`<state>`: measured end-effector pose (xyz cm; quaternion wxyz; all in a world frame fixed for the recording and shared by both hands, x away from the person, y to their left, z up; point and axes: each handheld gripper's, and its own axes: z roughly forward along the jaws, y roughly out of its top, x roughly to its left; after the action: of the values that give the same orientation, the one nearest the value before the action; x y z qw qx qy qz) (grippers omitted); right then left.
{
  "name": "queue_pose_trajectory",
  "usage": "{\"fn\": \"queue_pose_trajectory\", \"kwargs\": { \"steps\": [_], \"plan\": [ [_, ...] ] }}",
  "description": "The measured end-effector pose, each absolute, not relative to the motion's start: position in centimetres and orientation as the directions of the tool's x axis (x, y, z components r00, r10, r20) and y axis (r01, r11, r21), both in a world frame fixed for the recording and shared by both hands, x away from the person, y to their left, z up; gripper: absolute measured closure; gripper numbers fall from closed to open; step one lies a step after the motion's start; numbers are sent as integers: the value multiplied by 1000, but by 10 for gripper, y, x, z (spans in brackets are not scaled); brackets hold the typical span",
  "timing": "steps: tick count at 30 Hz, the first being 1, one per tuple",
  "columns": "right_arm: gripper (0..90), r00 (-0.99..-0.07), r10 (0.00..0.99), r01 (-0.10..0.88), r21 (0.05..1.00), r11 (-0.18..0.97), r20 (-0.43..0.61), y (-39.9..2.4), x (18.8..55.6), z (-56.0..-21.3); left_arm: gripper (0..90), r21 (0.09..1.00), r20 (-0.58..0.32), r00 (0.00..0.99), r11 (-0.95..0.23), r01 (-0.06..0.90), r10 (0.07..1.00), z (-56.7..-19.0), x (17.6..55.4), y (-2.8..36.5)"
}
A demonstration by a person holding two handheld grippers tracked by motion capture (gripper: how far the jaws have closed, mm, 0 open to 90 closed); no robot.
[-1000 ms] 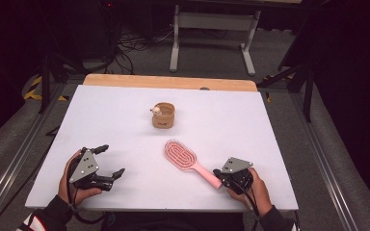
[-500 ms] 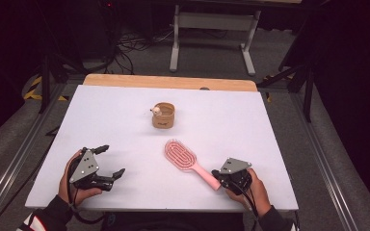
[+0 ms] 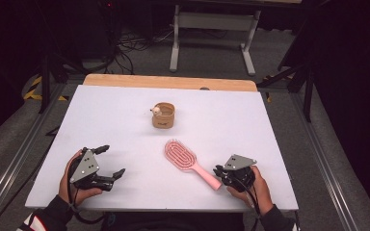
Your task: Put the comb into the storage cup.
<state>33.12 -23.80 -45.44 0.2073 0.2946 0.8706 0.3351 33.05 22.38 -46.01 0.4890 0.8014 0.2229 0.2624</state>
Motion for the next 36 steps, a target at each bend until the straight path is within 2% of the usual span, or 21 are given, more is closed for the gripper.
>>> {"fn": "queue_pose_trajectory", "kwargs": {
  "steps": [9,10,11,13,16,17,18,19,20,23,31,36],
  "plan": [
    [739,-727,668,368,731,575,-158,-238,335,-441,82,901,205,762,-423,99,614,-460,330,223],
    [683,-725,668,357,737,574,-169,-236,336,-437,82,900,204,763,-424,100,614,-460,330,223],
    [683,-725,668,357,737,574,-169,-236,336,-437,82,898,206,762,-427,102,614,-460,330,223],
    [628,-719,677,366,744,559,-156,-234,339,-430,83,900,203,764,-424,101,612,-460,330,223],
    [504,-716,684,385,738,554,-139,-230,342,-426,83,901,203,765,-423,99,611,-460,330,223],
    [504,-716,684,385,738,554,-139,-230,342,-426,83,901,201,766,-422,100,611,-460,330,223],
    [408,-708,693,393,737,550,-139,-227,344,-424,83,900,203,765,-424,100,611,-460,330,223],
    [408,-708,693,393,737,550,-139,-227,344,-424,83,900,203,765,-424,100,611,-460,330,223],
    [336,-703,699,413,725,551,-132,-224,346,-424,83,901,201,766,-423,101,610,-460,330,223],
    [244,-698,705,426,719,549,-124,-220,349,-422,83,901,198,768,-421,101,609,-460,330,223],
    [124,-723,687,484,652,583,-77,-197,361,-423,82,900,199,772,-425,101,604,-460,330,224],
    [118,-742,667,500,607,617,-68,-183,367,-425,82,898,198,773,-427,102,602,-461,330,225]
  ]
}}
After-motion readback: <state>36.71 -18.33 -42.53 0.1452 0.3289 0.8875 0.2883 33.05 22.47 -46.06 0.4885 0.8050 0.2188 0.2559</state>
